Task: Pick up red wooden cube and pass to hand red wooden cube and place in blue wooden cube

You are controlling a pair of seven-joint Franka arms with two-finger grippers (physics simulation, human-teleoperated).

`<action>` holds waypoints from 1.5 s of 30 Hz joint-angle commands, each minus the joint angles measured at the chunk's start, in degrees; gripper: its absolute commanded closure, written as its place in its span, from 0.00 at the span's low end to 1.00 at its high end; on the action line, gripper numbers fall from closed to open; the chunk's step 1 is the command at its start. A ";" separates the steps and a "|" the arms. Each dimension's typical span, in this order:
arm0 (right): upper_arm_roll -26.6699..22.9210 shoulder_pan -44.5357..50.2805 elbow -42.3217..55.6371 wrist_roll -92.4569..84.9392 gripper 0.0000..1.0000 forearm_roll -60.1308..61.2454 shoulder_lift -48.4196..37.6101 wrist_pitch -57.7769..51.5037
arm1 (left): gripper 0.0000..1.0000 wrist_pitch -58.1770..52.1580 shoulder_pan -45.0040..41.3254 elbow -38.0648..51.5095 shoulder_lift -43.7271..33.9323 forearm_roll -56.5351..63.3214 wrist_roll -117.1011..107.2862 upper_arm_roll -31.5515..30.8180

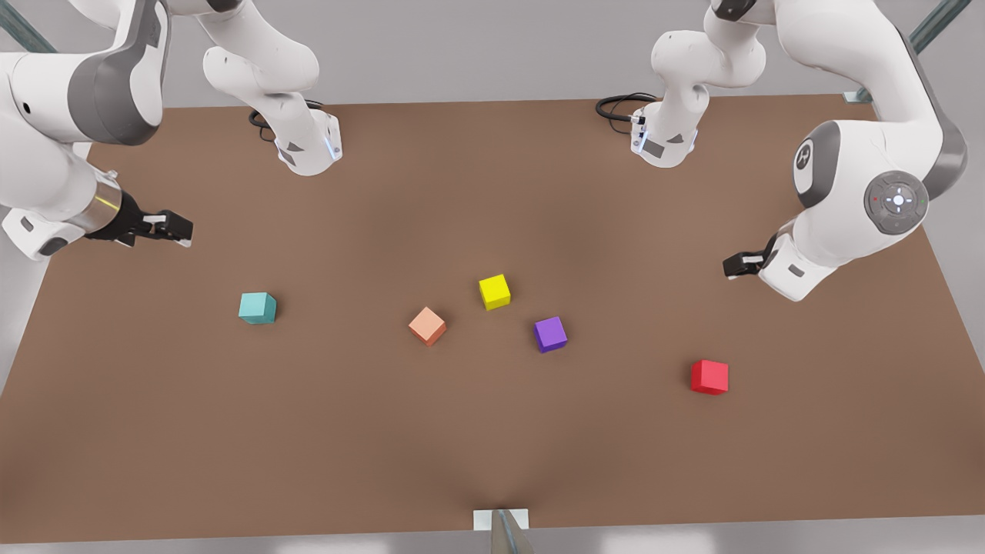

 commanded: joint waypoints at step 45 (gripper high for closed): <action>-0.13 -1.61 -8.82 0.80 0.00 4.97 -1.93 7.58 | 0.00 35.00 5.80 3.19 38.99 -3.42 29.41 0.10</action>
